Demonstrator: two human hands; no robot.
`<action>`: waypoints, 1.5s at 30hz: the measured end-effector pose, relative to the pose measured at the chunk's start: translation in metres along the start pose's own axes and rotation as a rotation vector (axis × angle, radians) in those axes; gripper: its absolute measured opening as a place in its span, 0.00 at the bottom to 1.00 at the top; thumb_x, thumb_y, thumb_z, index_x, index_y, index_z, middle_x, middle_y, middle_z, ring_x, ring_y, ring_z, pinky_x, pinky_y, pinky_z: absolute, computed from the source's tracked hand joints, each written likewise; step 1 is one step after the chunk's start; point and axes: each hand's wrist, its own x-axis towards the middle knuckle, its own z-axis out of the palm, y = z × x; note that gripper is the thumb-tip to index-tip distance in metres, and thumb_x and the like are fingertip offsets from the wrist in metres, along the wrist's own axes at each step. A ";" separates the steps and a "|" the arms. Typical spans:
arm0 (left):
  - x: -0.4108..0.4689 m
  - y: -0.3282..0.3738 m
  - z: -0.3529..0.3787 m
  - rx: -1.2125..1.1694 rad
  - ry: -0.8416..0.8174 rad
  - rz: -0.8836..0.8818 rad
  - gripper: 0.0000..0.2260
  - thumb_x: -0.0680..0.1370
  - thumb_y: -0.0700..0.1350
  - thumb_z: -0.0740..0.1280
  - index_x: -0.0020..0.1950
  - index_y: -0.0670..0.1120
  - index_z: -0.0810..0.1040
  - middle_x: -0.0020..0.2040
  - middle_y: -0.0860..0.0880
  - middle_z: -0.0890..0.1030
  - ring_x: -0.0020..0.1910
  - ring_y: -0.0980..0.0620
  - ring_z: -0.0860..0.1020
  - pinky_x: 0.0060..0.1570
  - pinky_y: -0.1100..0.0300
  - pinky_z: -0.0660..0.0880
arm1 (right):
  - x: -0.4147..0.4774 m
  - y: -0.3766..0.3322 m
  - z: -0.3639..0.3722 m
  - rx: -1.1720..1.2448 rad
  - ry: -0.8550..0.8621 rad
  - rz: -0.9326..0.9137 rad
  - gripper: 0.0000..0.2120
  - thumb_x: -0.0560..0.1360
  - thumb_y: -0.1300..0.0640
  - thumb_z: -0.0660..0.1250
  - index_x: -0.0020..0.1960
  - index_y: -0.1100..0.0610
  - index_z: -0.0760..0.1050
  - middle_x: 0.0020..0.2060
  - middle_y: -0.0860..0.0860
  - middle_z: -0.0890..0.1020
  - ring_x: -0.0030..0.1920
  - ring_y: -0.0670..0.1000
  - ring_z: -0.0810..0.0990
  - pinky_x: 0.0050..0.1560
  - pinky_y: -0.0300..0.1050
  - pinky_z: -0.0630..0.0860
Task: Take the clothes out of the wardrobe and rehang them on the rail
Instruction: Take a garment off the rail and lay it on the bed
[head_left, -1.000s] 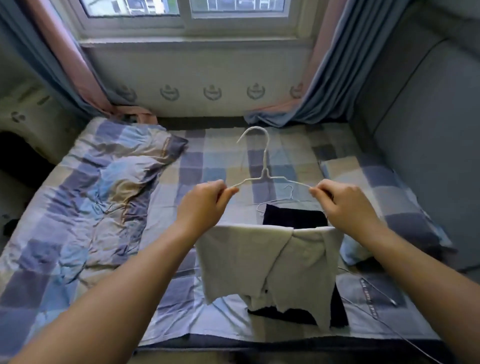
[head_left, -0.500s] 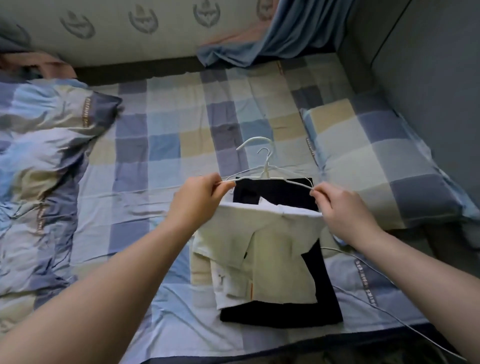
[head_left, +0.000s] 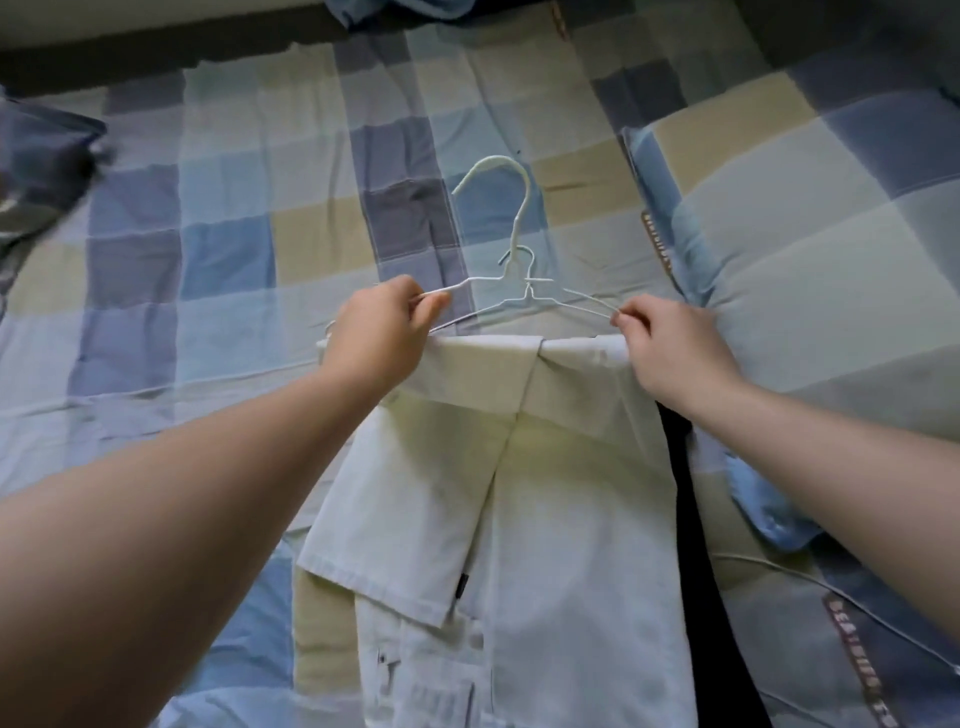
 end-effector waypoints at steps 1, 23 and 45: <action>0.011 -0.003 0.011 0.016 0.007 0.006 0.18 0.82 0.57 0.62 0.50 0.43 0.79 0.47 0.42 0.82 0.49 0.39 0.77 0.49 0.48 0.74 | 0.011 0.006 0.012 -0.002 0.017 0.009 0.09 0.80 0.54 0.61 0.50 0.54 0.79 0.46 0.56 0.83 0.50 0.61 0.78 0.49 0.53 0.76; -0.041 0.025 0.020 0.300 -0.228 0.067 0.31 0.81 0.65 0.49 0.82 0.56 0.48 0.82 0.49 0.42 0.80 0.44 0.40 0.77 0.41 0.39 | -0.025 -0.009 0.002 -0.313 -0.132 0.079 0.28 0.81 0.40 0.50 0.79 0.44 0.47 0.79 0.46 0.48 0.78 0.54 0.47 0.75 0.59 0.45; -0.352 0.033 -0.305 0.189 -0.372 0.490 0.32 0.79 0.68 0.45 0.81 0.60 0.45 0.82 0.51 0.40 0.80 0.47 0.37 0.76 0.41 0.37 | -0.482 -0.239 -0.134 -0.208 -0.012 0.462 0.29 0.81 0.39 0.46 0.79 0.45 0.44 0.79 0.46 0.46 0.79 0.53 0.43 0.74 0.62 0.45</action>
